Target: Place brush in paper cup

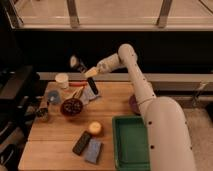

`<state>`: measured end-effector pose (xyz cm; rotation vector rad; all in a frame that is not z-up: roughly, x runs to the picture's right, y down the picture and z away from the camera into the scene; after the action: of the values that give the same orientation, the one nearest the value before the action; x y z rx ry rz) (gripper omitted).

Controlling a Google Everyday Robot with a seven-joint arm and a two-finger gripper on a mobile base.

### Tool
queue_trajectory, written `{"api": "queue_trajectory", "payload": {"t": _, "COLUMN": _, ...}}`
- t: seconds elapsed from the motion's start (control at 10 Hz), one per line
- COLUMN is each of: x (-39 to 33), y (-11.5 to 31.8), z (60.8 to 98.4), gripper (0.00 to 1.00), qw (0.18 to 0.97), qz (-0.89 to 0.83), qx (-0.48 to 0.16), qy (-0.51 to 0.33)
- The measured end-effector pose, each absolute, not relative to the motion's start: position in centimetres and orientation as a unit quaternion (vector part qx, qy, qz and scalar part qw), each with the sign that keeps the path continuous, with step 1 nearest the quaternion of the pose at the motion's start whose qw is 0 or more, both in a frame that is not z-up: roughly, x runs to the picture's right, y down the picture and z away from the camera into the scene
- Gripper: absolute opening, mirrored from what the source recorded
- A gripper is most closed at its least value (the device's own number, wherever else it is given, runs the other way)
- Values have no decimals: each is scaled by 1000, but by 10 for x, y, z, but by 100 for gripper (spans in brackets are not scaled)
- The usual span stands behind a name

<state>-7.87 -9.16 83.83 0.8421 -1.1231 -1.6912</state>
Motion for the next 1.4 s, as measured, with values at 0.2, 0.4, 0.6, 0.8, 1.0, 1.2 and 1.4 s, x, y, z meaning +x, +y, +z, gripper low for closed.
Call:
{"api": "queue_trajectory", "payload": {"t": 0.2, "x": -79, "y": -92, "z": 838, "gripper": 0, "qw": 452, "qz": -689, "qx": 343, "qy": -452}}
{"api": "queue_trajectory", "payload": {"t": 0.4, "x": -87, "y": -88, "z": 845, "gripper": 0, "qw": 451, "qz": -711, "qx": 322, "qy": -433}}
{"api": "queue_trajectory", "payload": {"t": 0.6, "x": -111, "y": -79, "z": 857, "gripper": 0, "qw": 457, "qz": -747, "qx": 275, "qy": -396}}
{"api": "queue_trajectory", "payload": {"t": 0.8, "x": -112, "y": -67, "z": 869, "gripper": 0, "qw": 467, "qz": -756, "qx": 247, "qy": -387}}
{"api": "queue_trajectory", "payload": {"t": 1.0, "x": -112, "y": -66, "z": 869, "gripper": 0, "qw": 467, "qz": -756, "qx": 246, "qy": -387}}
{"api": "queue_trajectory", "payload": {"t": 1.2, "x": -112, "y": -67, "z": 870, "gripper": 0, "qw": 466, "qz": -757, "qx": 246, "qy": -386}}
{"api": "queue_trajectory", "payload": {"t": 1.4, "x": -114, "y": -74, "z": 874, "gripper": 0, "qw": 459, "qz": -779, "qx": 245, "qy": -350}}
